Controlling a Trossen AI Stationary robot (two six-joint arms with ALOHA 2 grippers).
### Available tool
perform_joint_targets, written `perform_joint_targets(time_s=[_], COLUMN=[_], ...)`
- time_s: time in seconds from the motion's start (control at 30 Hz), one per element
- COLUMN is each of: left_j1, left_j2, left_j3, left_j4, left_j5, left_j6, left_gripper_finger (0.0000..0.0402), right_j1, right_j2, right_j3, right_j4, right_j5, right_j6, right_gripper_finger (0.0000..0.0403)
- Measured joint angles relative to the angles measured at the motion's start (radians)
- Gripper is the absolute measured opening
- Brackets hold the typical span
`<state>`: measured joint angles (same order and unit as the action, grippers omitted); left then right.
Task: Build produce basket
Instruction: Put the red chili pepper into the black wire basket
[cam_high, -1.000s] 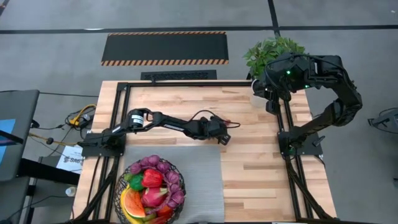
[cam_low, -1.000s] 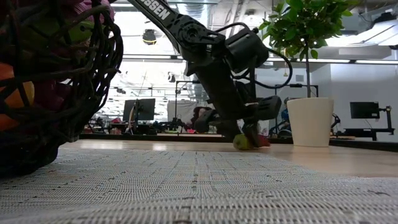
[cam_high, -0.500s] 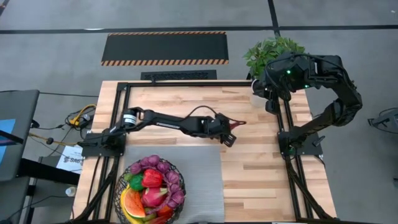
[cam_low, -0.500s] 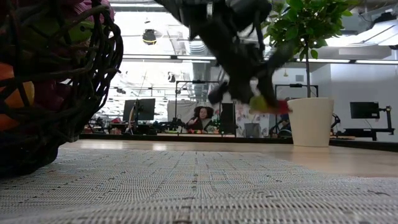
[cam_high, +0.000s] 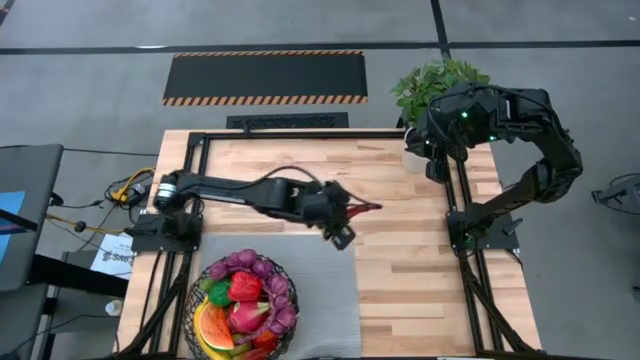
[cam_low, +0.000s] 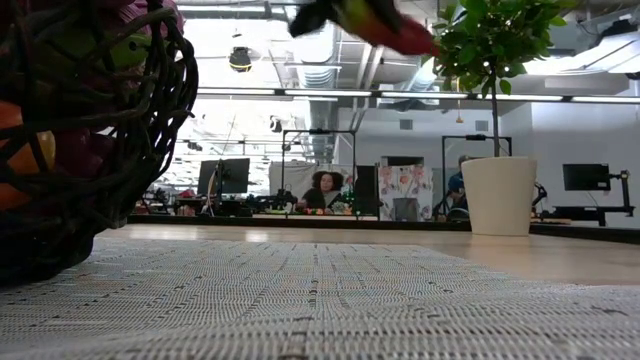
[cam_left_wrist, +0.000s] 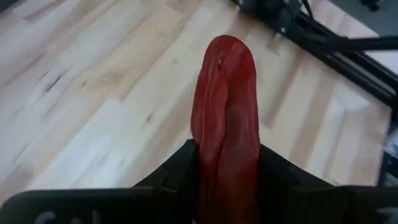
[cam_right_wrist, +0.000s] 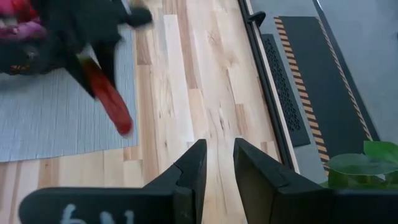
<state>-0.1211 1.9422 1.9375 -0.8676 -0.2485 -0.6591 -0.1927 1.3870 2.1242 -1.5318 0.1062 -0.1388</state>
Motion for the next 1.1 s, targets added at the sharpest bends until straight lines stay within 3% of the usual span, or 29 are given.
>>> perform_joint_targets(time_s=[0.23,0.47,0.83,1.1], left_j1=[-0.156,-0.357,-0.606,-0.734], left_j2=[-0.114,-0.133,-0.125,-0.125], left_j3=[0.001,0.000,0.000,0.000], left_j4=[-0.213,-0.397,-0.495,-0.616], left_j5=[-0.061,-0.150,-0.292,-0.276], left_j6=[-0.195,-0.490,-0.954,-1.169], left_gripper_finger=[0.0095,0.0096,0.0096,0.0096], right_j1=[0.000,0.000,0.000,-0.007], right_j2=[0.000,0.001,0.026,0.078], right_j3=[0.000,0.000,0.000,0.000], right_j4=[0.001,0.020,0.055,0.072], right_j5=[0.000,0.000,0.000,-0.002], right_j6=[0.037,0.049,0.079,0.089], right_gripper_finger=[0.0104,0.0104,0.0104,0.0104])
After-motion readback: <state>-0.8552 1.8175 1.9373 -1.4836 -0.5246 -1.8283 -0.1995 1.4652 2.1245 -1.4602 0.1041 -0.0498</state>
